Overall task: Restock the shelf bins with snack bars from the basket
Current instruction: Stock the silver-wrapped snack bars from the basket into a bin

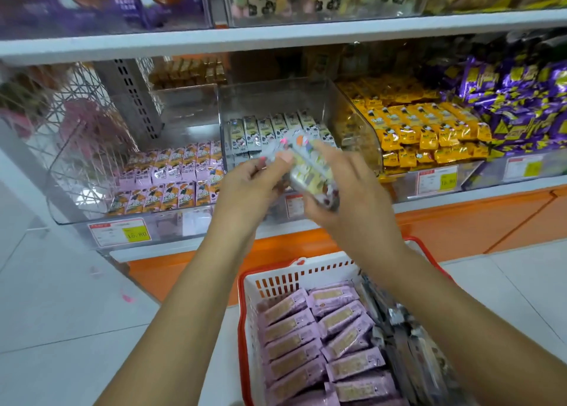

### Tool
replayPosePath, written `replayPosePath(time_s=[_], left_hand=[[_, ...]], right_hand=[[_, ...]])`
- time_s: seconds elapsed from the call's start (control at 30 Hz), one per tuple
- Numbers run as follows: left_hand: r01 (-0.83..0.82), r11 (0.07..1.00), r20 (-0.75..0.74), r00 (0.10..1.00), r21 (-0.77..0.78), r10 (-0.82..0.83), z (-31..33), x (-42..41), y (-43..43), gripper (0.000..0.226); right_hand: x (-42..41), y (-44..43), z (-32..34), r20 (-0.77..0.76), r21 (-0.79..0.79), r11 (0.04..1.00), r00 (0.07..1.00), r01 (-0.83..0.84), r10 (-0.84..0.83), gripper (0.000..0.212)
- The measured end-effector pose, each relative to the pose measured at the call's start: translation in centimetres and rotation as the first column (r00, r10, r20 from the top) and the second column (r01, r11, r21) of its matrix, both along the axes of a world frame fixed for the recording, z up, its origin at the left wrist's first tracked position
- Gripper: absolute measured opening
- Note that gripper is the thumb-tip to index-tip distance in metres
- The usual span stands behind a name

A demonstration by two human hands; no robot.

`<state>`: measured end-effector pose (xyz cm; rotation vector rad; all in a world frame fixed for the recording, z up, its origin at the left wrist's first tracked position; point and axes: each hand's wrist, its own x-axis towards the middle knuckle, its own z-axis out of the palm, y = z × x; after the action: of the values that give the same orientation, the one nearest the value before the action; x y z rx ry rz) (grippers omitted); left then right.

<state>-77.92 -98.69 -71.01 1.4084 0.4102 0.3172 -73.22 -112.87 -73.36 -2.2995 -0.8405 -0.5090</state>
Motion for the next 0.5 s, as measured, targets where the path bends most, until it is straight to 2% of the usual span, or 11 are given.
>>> replayPosePath(time_s=[0.07, 0.13, 0.17, 0.27, 0.4, 0.5], left_hand=[[-0.005, 0.949, -0.083, 0.996, 0.316, 0.033, -0.2, 0.6, 0.7, 0.05], [0.016, 0.781, -0.147, 0.984, 0.624, 0.098, -0.7, 0.7, 1.2, 0.04], [0.033, 0.712, -0.167, 0.979, 0.701, 0.119, -1.0, 0.6, 1.4, 0.034], [0.096, 0.628, -0.205, 0.973, 0.772, 0.103, -1.7, 0.3, 1.7, 0.023], [0.163, 0.58, -0.24, 0.969, 0.798, 0.058, -2.0, 0.1, 1.9, 0.025], [0.173, 0.577, -0.249, 0.967, 0.798, 0.054, -2.2, 0.1, 2.2, 0.025]], right_hand=[[3.1, 1.3, 1.5, -0.021, -0.054, 0.996, 0.997, 0.074, -0.076, 0.066], [7.0, 3.1, 2.4, -0.02, -0.165, 0.97, 0.983, 0.178, -0.184, 0.062], [9.0, 4.1, 2.7, -0.034, -0.225, 0.949, 0.971, 0.222, -0.236, 0.061], [14.4, 7.3, 3.0, -0.1, -0.339, 0.884, 0.923, 0.321, -0.373, 0.054], [18.3, 10.0, 2.7, -0.061, -0.469, 0.787, 0.874, 0.402, -0.482, 0.052], [19.1, 10.9, 1.5, -0.04, -0.496, 0.76, 0.864, 0.419, -0.502, 0.049]])
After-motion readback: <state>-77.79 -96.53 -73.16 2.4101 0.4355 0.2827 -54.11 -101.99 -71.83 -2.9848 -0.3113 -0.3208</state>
